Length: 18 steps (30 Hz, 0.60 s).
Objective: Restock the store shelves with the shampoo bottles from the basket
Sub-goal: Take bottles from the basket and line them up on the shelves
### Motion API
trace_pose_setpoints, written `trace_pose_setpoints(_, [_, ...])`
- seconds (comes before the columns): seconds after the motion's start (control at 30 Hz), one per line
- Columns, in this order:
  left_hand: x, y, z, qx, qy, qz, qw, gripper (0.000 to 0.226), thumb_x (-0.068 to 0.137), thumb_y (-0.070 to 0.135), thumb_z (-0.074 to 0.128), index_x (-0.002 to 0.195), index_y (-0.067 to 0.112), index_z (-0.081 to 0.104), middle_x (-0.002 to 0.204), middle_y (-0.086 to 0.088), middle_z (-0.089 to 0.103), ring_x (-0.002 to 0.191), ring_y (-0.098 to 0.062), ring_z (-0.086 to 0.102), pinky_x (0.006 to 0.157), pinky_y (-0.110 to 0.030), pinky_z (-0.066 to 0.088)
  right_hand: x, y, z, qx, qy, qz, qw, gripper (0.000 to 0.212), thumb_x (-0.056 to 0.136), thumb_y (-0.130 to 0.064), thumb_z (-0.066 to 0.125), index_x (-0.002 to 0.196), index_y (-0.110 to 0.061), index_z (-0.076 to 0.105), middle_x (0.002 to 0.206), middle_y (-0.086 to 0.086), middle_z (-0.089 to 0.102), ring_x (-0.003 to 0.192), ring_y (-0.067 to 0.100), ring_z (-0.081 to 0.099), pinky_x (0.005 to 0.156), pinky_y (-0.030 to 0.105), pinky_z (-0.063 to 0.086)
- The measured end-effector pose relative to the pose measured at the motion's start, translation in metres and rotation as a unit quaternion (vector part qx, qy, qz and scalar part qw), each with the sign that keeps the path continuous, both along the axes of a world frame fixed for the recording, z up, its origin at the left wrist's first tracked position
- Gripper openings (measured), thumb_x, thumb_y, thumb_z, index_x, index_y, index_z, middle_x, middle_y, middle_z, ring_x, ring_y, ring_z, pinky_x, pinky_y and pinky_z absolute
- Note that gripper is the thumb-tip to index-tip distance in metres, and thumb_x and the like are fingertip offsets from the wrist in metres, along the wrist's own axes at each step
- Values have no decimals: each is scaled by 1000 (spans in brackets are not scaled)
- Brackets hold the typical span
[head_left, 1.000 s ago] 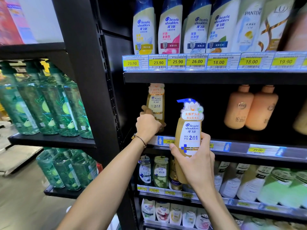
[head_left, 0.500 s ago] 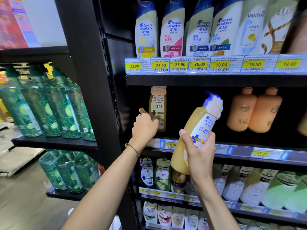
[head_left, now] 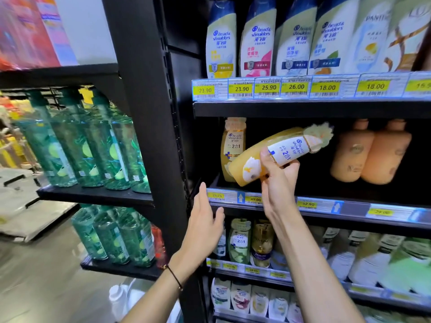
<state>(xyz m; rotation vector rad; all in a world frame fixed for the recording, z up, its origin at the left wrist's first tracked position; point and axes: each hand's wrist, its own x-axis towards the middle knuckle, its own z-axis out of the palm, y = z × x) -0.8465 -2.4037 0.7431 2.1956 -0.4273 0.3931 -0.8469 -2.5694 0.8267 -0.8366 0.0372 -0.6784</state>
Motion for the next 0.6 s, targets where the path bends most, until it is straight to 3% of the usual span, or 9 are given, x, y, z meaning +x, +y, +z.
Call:
trace_pose_setpoints(0.07, [-1, 0, -1, -18, 11, 1, 1000, 76, 105, 24, 51, 163, 17, 2, 167, 0, 21, 150, -12, 23, 110, -13, 15, 7, -1, 1, -74, 36, -35, 996, 58, 79, -14, 85, 121, -15, 46, 125, 17, 65, 113, 25, 68, 94, 40, 58])
trace_pose_setpoints(0.2, [-4, -2, -5, -23, 26, 5, 999, 77, 104, 23, 51, 163, 17, 2, 167, 0, 20, 151, -15, 23, 111, -14, 14, 20, -2, -2, -243, 117, -64, 961, 53, 72, -24, 89, 102, -24, 46, 113, 10, 67, 95, 15, 72, 67, 24, 57])
trace_pose_setpoints(0.27, [-4, -3, -7, -26, 29, 8, 999, 77, 104, 23, 52, 163, 17, 3, 167, 0, 20, 150, -14, 22, 109, -12, 12, 28, -2, -7, -311, 150, -49, 937, 53, 73, -26, 89, 102, -18, 46, 111, 15, 68, 96, 23, 73, 65, 30, 59])
trace_pose_setpoints(0.33, [-3, -4, -8, -31, 31, 8, 999, 78, 104, 23, 52, 163, 18, 1, 168, 2, 17, 151, -13, 20, 110, -13, 12, 33, 1, -10, -393, 186, -48, 899, 57, 74, -33, 89, 107, -13, 46, 111, 15, 67, 102, 32, 70, 78, 47, 61])
trace_pose_setpoints(0.4, [-3, -5, -9, -34, 33, 7, 999, 78, 104, 24, 51, 163, 21, -1, 169, 4, 14, 151, -12, 18, 111, -16, 12, 36, 3, -10, -442, 205, -57, 871, 56, 75, -37, 88, 108, -12, 50, 108, 8, 68, 100, 27, 69, 82, 51, 60])
trace_pose_setpoints(0.5, [-3, -4, -11, -36, 34, 3, 999, 79, 104, 24, 51, 162, 23, -2, 169, 5, 11, 153, -11, 14, 113, -17, 11, 40, 6, -7, -477, 200, -43, 855, 41, 80, -38, 84, 105, -12, 65, 95, 2, 73, 80, 14, 69, 72, 40, 61])
trace_pose_setpoints(0.6, [-4, -3, -12, -38, 31, -1, 999, 79, 104, 25, 50, 162, 25, -3, 169, 7, 11, 152, -8, 14, 113, -16, 10, 42, 6, -7, -521, 197, -35, 830, 36, 83, -41, 81, 100, -12, 69, 79, -5, 67, 55, 0, 53, 58, 26, 47])
